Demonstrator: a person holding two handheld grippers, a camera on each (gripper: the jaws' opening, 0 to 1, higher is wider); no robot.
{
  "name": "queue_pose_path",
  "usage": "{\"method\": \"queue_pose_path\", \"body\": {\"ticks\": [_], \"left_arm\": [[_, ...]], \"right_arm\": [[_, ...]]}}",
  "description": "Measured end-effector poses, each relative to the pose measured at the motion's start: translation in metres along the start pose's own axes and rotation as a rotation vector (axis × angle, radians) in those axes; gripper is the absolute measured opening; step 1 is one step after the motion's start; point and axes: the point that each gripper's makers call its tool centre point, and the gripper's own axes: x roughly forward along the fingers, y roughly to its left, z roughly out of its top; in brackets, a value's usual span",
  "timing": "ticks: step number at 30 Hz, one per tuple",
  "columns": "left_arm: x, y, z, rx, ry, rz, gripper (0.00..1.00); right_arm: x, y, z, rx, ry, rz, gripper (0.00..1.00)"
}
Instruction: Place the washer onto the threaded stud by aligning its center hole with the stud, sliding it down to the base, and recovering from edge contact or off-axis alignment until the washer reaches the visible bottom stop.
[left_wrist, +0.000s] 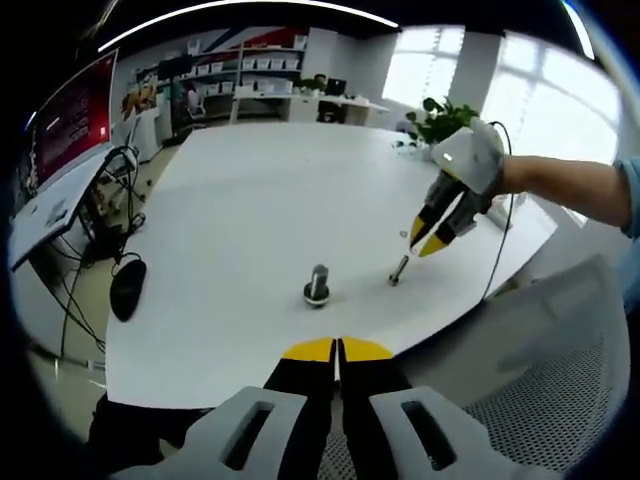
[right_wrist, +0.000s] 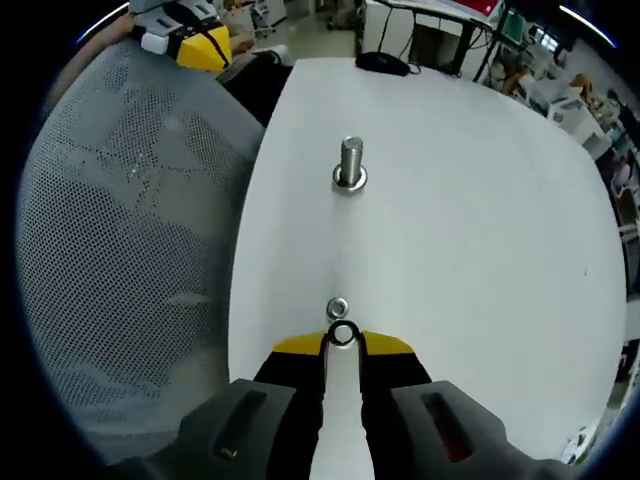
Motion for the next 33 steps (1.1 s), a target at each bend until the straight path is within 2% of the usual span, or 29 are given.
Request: {"method": "queue_pose_path", "body": {"ticks": [3, 6, 10, 23, 33], "left_arm": [[-0.001, -0.001, 0.004, 0.045, -0.023, 0.004, 0.02], [0.001, -0.002, -0.001, 0.036, 0.006, -0.004, 0.02], [0.0, -0.003, 0.002, 0.027, -0.015, -0.01, 0.03], [0.0, -0.001, 0.003, 0.016, -0.017, -0.004, 0.03], [0.0, 0.001, 0.004, 0.006, -0.022, 0.008, 0.02]], "right_arm": [[0.0, -0.001, 0.006, -0.009, 0.0, 0.003, 0.13], [0.001, -0.001, 0.008, -0.016, 0.004, 0.006, 0.13], [0.003, 0.0, 0.008, -0.022, 0.015, 0.018, 0.13], [0.014, 0.005, 0.005, -0.039, 0.054, 0.039, 0.13], [0.031, 0.005, 0.002, -0.059, 0.092, 0.043, 0.13]]}}
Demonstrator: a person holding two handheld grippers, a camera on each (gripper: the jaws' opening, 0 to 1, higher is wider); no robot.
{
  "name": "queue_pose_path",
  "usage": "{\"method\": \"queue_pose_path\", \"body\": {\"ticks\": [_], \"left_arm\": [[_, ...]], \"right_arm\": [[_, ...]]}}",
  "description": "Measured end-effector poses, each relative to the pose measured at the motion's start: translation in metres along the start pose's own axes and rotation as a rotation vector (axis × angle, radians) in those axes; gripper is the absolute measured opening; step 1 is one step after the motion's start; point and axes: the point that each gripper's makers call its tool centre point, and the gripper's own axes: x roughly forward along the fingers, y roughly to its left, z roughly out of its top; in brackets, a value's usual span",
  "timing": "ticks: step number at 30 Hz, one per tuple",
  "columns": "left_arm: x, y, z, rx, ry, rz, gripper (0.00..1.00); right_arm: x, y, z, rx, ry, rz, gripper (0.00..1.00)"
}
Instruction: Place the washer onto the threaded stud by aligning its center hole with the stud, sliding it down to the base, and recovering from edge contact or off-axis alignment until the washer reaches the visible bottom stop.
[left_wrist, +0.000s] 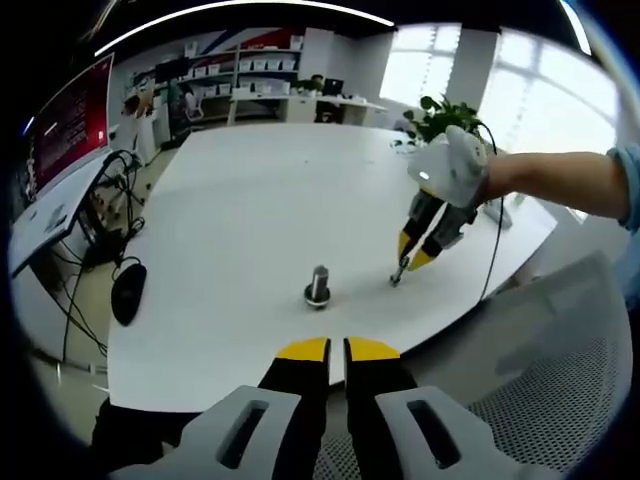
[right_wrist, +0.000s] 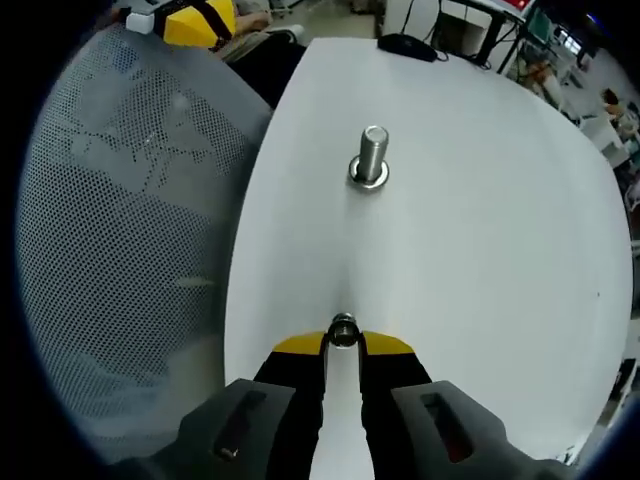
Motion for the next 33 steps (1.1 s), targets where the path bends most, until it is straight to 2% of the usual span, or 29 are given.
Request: {"method": "queue_pose_path", "body": {"ticks": [12, 19, 27, 31, 33], "left_arm": [[0.0, 0.0, 0.001, -0.01, -0.005, -0.003, 0.02], [0.0, 0.0, 0.001, -0.012, -0.004, -0.004, 0.01], [0.0, 0.001, 0.001, -0.014, -0.004, -0.002, 0.01], [0.0, 0.001, 0.002, -0.016, -0.009, -0.002, 0.01], [0.0, 0.001, 0.001, -0.016, -0.005, -0.001, 0.01]], "right_arm": [[0.023, 0.0, -0.006, -0.002, 0.034, 0.019, 0.13], [0.029, 0.001, -0.008, -0.017, 0.053, 0.013, 0.13], [0.03, 0.003, -0.007, -0.043, 0.042, 0.026, 0.14], [0.03, 0.0, -0.008, -0.052, 0.041, 0.018, 0.25], [0.027, -0.003, -0.011, -0.041, 0.032, 0.012, 0.27]]}}
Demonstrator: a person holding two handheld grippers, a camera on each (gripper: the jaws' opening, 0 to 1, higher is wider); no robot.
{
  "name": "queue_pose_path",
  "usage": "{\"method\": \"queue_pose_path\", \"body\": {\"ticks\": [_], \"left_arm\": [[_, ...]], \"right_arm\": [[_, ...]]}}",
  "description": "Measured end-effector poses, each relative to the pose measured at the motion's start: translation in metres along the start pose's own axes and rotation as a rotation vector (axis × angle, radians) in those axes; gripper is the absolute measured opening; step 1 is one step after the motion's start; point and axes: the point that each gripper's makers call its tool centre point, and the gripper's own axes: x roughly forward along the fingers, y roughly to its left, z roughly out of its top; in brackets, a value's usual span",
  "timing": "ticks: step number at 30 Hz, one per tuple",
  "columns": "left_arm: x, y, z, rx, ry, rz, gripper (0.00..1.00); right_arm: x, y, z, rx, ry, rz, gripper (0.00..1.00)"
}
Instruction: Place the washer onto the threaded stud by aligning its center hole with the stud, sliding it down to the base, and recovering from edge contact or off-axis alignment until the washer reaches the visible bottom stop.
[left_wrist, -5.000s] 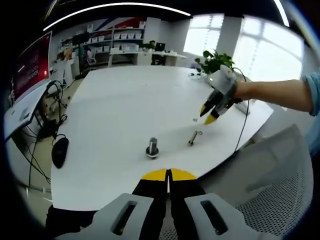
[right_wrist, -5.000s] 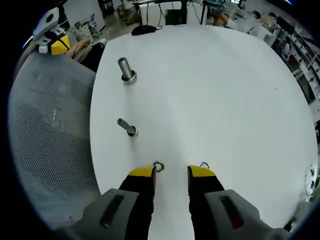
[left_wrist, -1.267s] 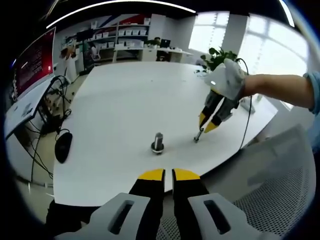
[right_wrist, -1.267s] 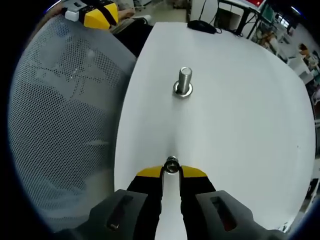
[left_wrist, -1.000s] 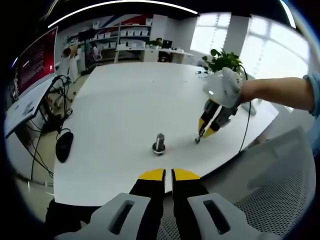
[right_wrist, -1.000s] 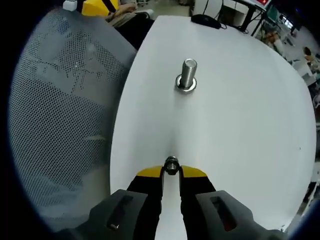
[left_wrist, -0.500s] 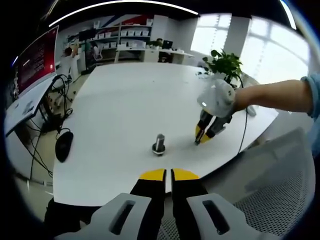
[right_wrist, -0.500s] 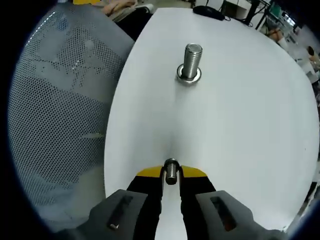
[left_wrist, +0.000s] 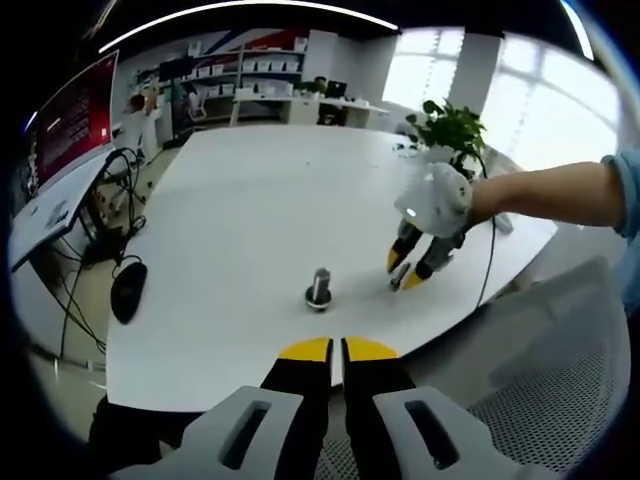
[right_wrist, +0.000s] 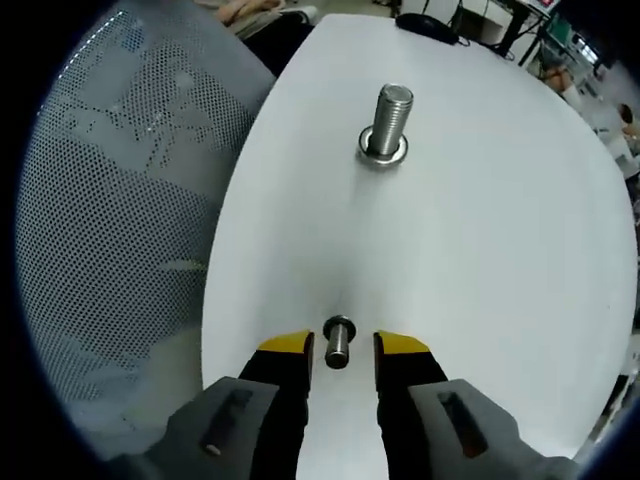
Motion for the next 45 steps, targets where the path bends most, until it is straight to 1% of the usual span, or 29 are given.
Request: {"method": "queue_pose_path", "body": {"ticks": [2, 6, 9, 10, 12, 13, 14, 16, 17, 19, 20, 22, 24, 26, 27, 29, 32, 35, 36, 39, 41, 45], "left_arm": [[0.0, 0.0, 0.0, 0.0, 0.002, 0.0, 0.01], [0.0, 0.0, 0.0, 0.0, 0.001, 0.001, 0.01], [0.0, 0.001, 0.0, -0.001, 0.0, 0.004, 0.01], [0.0, 0.001, 0.0, 0.0, 0.001, 0.004, 0.01], [0.0, 0.0, 0.0, 0.001, 0.005, 0.003, 0.01], [0.0, 0.001, 0.0, 0.001, 0.004, 0.004, 0.01], [0.0, 0.001, 0.0, 0.001, 0.002, 0.004, 0.01], [0.0, 0.001, 0.0, -0.001, -0.001, 0.004, 0.01], [0.0, 0.001, 0.0, 0.0, 0.0, 0.004, 0.01], [0.0, 0.001, 0.0, 0.001, 0.002, 0.003, 0.01], [0.001, 0.001, 0.0, 0.001, 0.002, 0.003, 0.01], [0.001, 0.001, 0.0, 0.0, -0.001, 0.002, 0.01], [0.001, 0.0, 0.0, 0.0, -0.001, 0.001, 0.01], [0.001, 0.001, -0.001, 0.007, 0.01, 0.006, 0.01], [0.001, 0.001, -0.002, 0.008, 0.013, 0.007, 0.0], [0.001, 0.001, -0.002, 0.007, 0.012, 0.004, 0.0], [0.0, 0.001, 0.0, 0.003, 0.003, 0.004, 0.0], [0.001, 0.001, 0.0, 0.005, 0.003, 0.002, 0.0], [0.001, 0.001, 0.0, 0.004, 0.001, 0.001, 0.0], [0.001, 0.001, 0.001, 0.003, 0.0, -0.001, 0.0], [0.001, 0.0, 0.001, 0.003, 0.001, -0.002, 0.0], [0.0, 0.0, 0.001, 0.003, -0.003, -0.004, 0.0]], "right_arm": [[-0.001, -0.002, -0.002, 0.013, -0.009, 0.001, 0.27], [-0.006, -0.009, -0.013, 0.061, -0.031, -0.007, 0.29], [-0.01, -0.011, -0.023, 0.133, -0.061, 0.011, 0.29], [-0.01, -0.011, -0.024, 0.143, -0.066, 0.014, 0.29], [-0.011, -0.013, -0.028, 0.173, -0.106, 0.03, 0.29], [-0.013, -0.015, -0.034, 0.205, -0.11, 0.031, 0.29], [-0.014, -0.017, -0.038, 0.219, -0.113, 0.027, 0.29], [-0.015, -0.025, -0.048, 0.253, -0.125, 0.011, 0.29], [-0.016, -0.029, -0.052, 0.283, -0.128, 0.0, 0.29], [-0.016, -0.043, -0.066, 0.349, -0.128, -0.045, 0.29], [-0.016, -0.047, -0.07, 0.36, -0.128, -0.061, 0.29], [-0.018, -0.057, -0.082, 0.388, -0.111, -0.113, 0.29], [-0.018, -0.063, -0.092, 0.414, -0.093, -0.138, 0.28], [-0.016, -0.067, -0.096, 0.423, -0.103, -0.137, 0.28], [-0.016, -0.069, -0.097, 0.443, -0.118, -0.141, 0.28], [-0.017, -0.075, -0.103, 0.475, -0.122, -0.167, 0.28], [-0.021, -0.085, -0.105, 0.504, -0.159, -0.212, 0.27], [-0.019, -0.087, -0.11, 0.517, -0.151, -0.208, 0.27], [-0.017, -0.085, -0.11, 0.519, -0.15, -0.193, 0.26], [-0.015, -0.083, -0.109, 0.527, -0.181, -0.181, 0.26], [-0.016, -0.087, -0.111, 0.569, -0.2, -0.192, 0.23], [-0.016, -0.085, -0.11, 0.553, -0.217, -0.2, 0.22]]}}
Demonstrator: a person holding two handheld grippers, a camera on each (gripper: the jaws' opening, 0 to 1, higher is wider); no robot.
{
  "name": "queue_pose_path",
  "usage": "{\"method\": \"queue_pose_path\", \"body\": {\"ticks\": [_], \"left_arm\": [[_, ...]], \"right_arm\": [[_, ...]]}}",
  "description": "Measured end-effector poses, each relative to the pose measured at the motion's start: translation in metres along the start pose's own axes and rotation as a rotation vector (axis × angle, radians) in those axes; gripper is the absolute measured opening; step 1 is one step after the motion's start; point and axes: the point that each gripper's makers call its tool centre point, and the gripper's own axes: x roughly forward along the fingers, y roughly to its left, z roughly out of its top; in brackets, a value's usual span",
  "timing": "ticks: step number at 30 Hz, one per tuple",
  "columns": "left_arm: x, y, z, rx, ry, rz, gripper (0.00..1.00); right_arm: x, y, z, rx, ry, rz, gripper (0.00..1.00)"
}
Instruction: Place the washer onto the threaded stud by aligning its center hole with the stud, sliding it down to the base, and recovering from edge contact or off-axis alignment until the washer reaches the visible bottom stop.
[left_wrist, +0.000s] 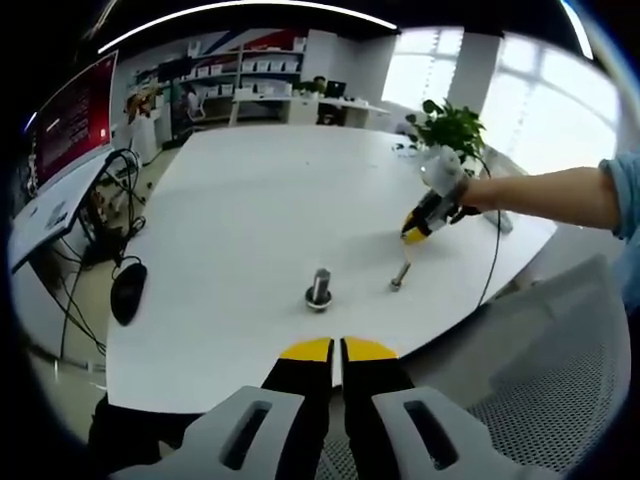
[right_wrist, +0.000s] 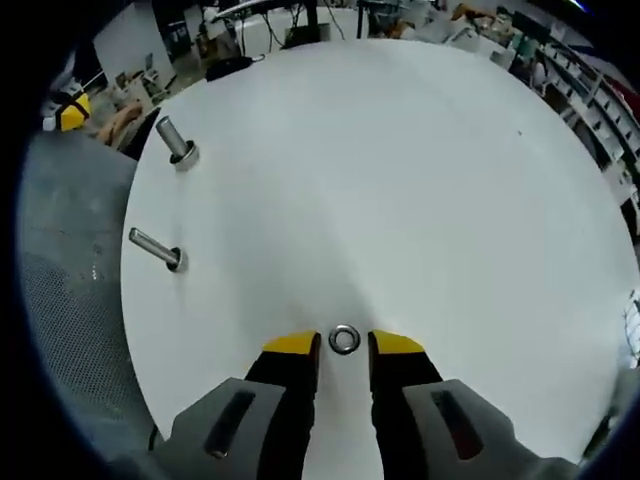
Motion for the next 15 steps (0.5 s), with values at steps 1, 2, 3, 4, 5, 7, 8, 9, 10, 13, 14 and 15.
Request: {"method": "queue_pose_path", "body": {"ticks": [1, 2, 3, 4, 5, 7, 8, 9, 10, 13, 14, 15], "left_arm": [[0.0, -0.0001, 0.0001, 0.0, 0.0, -0.001, 0.0], [-0.0003, 0.0, 0.0007, 0.002, -0.004, 0.001, 0.0], [-0.0007, 0.0001, 0.0021, 0.004, -0.011, 0.002, 0.0], [-0.001, 0.0001, 0.0034, 0.004, -0.019, 0.001, 0.0], [-0.0009, 0.0001, 0.0036, 0.001, -0.021, 0.0, 0.0], [-0.0003, -0.0002, 0.0018, 0.004, -0.01, -0.001, 0.0], [-0.0003, -0.0002, 0.0015, 0.006, -0.009, -0.001, 0.0], [-0.0003, -0.0004, 0.0016, 0.006, -0.009, -0.002, 0.0], [-0.0004, -0.0006, 0.0019, 0.004, -0.011, -0.002, 0.0], [-0.0002, -0.0007, 0.0012, 0.006, -0.007, -0.002, 0.0], [0.0, -0.0009, 0.0008, 0.006, -0.004, -0.003, 0.0], [0.0003, -0.001, 0.0005, 0.007, -0.002, -0.004, 0.0]], "right_arm": [[0.0001, -0.0005, 0.0001, 0.004, 0.002, -0.004, 0.21], [0.0002, -0.0018, 0.0001, 0.009, 0.007, -0.013, 0.2], [0.0003, -0.0014, 0.0, 0.008, 0.01, -0.016, 0.16], [0.0007, -0.0003, -0.0011, -0.007, 0.015, -0.021, 0.15], [0.0001, -0.0016, -0.001, -0.025, 0.014, -0.026, 0.15], [-0.0001, -0.0012, -0.0012, -0.014, 0.016, -0.032, 0.14], [-0.0001, -0.0009, -0.0014, -0.013, 0.017, -0.033, 0.14], [-0.0002, -0.001, -0.0016, -0.011, 0.017, -0.036, 0.14], [-0.0006, -0.0008, -0.002, -0.014, 0.017, -0.041, 0.14], [-0.0028, 0.0024, -0.0017, -0.048, 0.011, -0.05, 0.14], [-0.005, 0.0037, -0.0009, -0.045, 0.008, -0.047, 0.14], [-0.0066, 0.0052, 0.0009, -0.041, -0.003, -0.043, 0.14]]}}
